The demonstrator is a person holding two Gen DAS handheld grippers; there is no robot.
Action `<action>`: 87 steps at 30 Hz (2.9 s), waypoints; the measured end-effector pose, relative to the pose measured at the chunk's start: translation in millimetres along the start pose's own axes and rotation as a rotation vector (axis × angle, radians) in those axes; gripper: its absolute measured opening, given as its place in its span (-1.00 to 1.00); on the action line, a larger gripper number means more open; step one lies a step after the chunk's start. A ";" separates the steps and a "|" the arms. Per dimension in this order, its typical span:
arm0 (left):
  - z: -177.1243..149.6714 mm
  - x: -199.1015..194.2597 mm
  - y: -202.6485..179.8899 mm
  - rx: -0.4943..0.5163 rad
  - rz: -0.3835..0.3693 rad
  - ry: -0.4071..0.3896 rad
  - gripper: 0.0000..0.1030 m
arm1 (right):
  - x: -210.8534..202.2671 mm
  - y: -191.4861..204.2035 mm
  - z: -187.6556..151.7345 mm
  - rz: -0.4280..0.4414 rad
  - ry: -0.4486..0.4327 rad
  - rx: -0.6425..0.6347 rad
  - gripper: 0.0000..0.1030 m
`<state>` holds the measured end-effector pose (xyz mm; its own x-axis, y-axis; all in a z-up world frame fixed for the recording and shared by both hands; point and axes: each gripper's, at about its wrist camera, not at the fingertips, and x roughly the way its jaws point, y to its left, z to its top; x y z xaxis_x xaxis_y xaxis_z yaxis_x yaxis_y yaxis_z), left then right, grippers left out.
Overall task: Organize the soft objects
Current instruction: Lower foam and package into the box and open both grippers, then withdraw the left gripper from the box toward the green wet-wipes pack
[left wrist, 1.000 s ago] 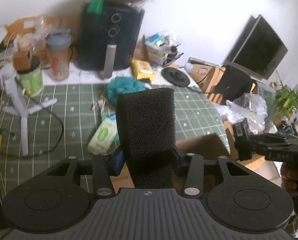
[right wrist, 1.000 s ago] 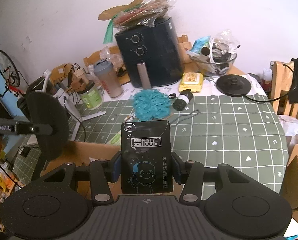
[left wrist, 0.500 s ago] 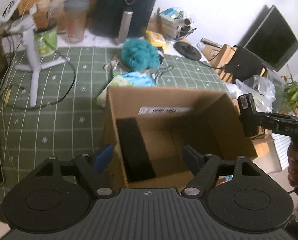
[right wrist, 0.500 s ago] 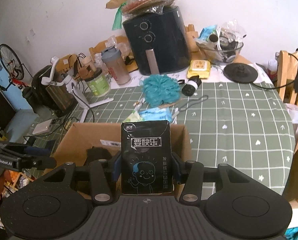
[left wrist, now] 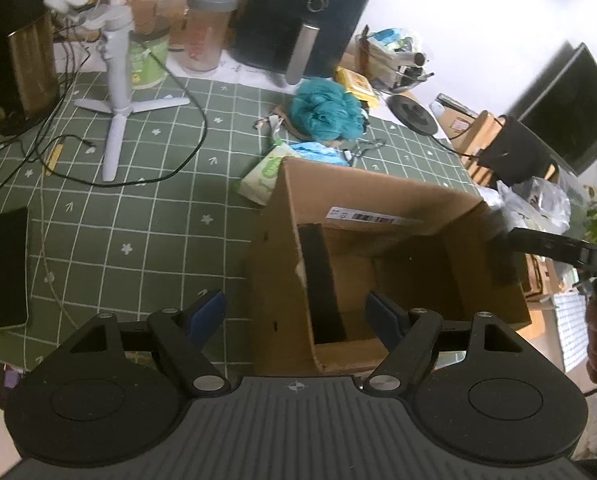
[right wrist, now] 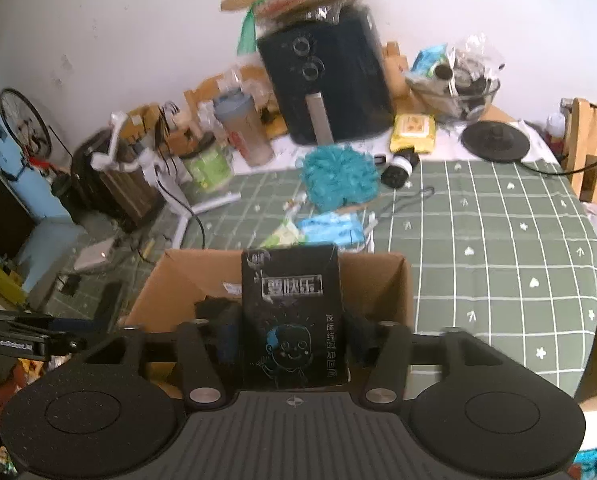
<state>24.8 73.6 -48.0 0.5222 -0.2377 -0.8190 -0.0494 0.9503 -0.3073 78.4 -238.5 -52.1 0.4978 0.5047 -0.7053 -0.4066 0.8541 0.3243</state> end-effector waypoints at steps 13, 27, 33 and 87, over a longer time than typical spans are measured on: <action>0.0 -2.8 14.2 -0.037 -0.010 -0.004 0.49 | 19.8 13.0 -16.0 -0.024 0.080 -0.018 1.00; 5.8 1.0 17.6 -0.029 -0.041 0.002 0.49 | 17.6 13.4 -21.4 -0.103 0.084 -0.002 1.00; 11.6 4.6 15.0 -0.010 -0.058 0.000 0.49 | 12.2 17.0 -20.0 -0.119 0.070 -0.004 1.00; 128.3 84.3 5.3 0.284 -0.064 -0.071 0.48 | 27.3 -88.4 38.4 -0.267 -0.040 -0.037 1.00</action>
<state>177.9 84.4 -56.6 0.5757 -0.2938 -0.7631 0.2203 0.9544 -0.2013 157.4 -295.3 -75.9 0.6204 0.2677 -0.7372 -0.2845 0.9527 0.1066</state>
